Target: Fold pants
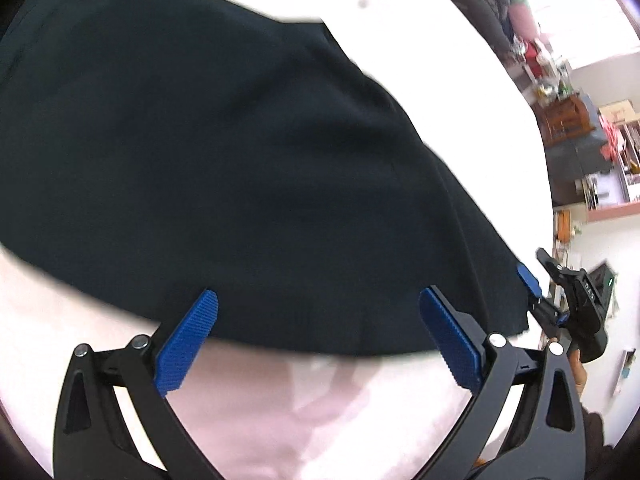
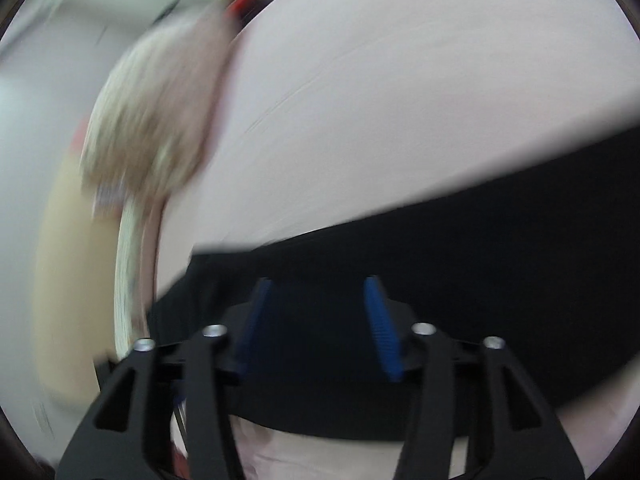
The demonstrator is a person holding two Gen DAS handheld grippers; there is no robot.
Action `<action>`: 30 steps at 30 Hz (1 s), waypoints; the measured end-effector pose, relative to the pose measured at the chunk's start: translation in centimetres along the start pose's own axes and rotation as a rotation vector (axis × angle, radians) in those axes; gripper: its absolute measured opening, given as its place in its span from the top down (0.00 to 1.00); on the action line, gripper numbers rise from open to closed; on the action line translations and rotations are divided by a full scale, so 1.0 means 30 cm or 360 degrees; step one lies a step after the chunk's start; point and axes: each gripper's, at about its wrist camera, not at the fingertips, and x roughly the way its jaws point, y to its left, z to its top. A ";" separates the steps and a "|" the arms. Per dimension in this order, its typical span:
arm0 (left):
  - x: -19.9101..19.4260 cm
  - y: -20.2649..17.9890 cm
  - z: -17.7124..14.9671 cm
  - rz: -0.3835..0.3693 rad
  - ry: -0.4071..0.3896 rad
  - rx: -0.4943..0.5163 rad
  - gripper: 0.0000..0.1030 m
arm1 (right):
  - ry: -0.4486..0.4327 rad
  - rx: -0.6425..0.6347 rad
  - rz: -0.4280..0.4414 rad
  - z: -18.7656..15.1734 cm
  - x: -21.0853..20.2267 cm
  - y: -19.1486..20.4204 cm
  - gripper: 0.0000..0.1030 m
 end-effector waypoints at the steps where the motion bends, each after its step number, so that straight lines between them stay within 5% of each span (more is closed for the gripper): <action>1: 0.010 -0.019 -0.024 -0.0010 0.0024 -0.0009 0.02 | -0.0088 0.0159 -0.0020 0.010 -0.086 -0.107 0.34; 6: 0.121 -0.112 -0.230 -0.0073 0.0244 -0.0117 0.02 | -0.0491 0.0820 -0.0043 -0.014 -0.381 -0.549 0.31; 9: 0.183 -0.162 -0.324 -0.0068 0.0353 -0.0141 0.02 | -0.0531 0.1026 0.0064 -0.030 -0.397 -0.680 0.31; 16: 0.200 -0.232 -0.439 -0.0035 0.0366 -0.0082 0.02 | -0.0474 0.0869 0.0152 0.047 -0.304 -0.725 0.33; 18: 0.192 -0.242 -0.468 -0.0030 0.0353 -0.0070 0.02 | -0.0435 0.0792 0.0141 0.066 -0.304 -0.732 0.46; 22: 0.174 -0.244 -0.507 0.0001 0.0337 -0.0046 0.02 | -0.0417 0.0631 0.0021 0.066 -0.288 -0.697 0.54; 24: 0.176 -0.255 -0.521 0.0016 0.0344 -0.0029 0.02 | -0.0416 0.0673 -0.0020 0.061 -0.285 -0.711 0.84; 30: 0.156 -0.234 -0.535 0.0004 0.0364 -0.0045 0.02 | -0.0507 0.0548 0.0138 0.065 -0.334 -0.607 0.91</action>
